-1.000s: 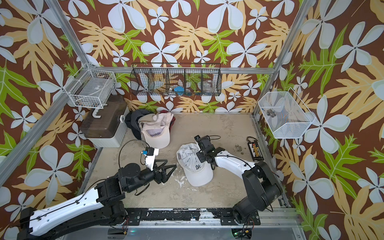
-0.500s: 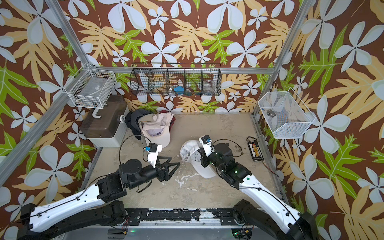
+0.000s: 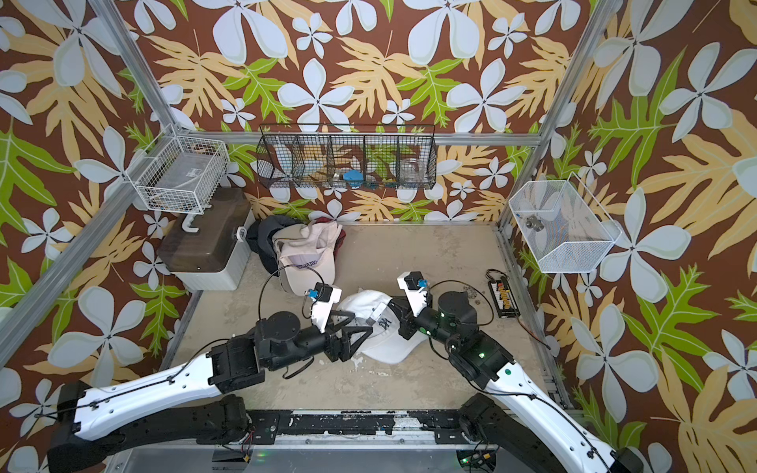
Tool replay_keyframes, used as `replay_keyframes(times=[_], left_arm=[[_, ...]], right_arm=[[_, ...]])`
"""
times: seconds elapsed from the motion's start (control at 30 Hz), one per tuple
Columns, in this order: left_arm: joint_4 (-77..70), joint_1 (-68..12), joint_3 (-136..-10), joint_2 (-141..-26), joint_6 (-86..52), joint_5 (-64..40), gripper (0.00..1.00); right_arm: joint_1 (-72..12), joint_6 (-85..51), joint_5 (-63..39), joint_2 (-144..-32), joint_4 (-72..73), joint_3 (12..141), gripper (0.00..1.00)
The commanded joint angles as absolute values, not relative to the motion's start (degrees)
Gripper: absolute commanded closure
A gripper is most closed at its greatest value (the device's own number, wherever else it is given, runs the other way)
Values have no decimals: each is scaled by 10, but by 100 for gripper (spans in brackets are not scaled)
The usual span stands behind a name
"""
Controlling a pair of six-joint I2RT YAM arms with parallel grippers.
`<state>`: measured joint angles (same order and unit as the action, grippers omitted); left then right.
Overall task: Open the adjustable buckle of the baseball cap
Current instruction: Pick up the baseball cap from the center of the board, then open the adjustable buckle on the baseball cap.
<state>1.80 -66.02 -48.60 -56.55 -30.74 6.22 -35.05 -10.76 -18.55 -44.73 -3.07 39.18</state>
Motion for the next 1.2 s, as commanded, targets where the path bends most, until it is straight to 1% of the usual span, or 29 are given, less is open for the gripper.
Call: replay_keyframes(times=[0.0,0.27,0.53,0.7,0.9,1.17], left_arm=[[4,-669,-499,-578,-289,72,20],[1,-683,-517,-610,-281,82,21],[-8,-684,-522,-619,-276,91,21],[-11,-684,-525,-626,-275,93,24],[-15,-685,-526,-632,-273,96,37],[-22,-684,-526,-643,-275,91,58]], right_arm=[[-352,-122,-212,-440,-12,388,100],[-353,-129,-227,-420,-13,379,100],[-362,-136,-232,-415,-14,376,100],[-369,-140,-230,-416,-11,372,100],[-383,-144,-224,-414,-8,374,100],[-411,-143,-197,-414,-11,376,100]])
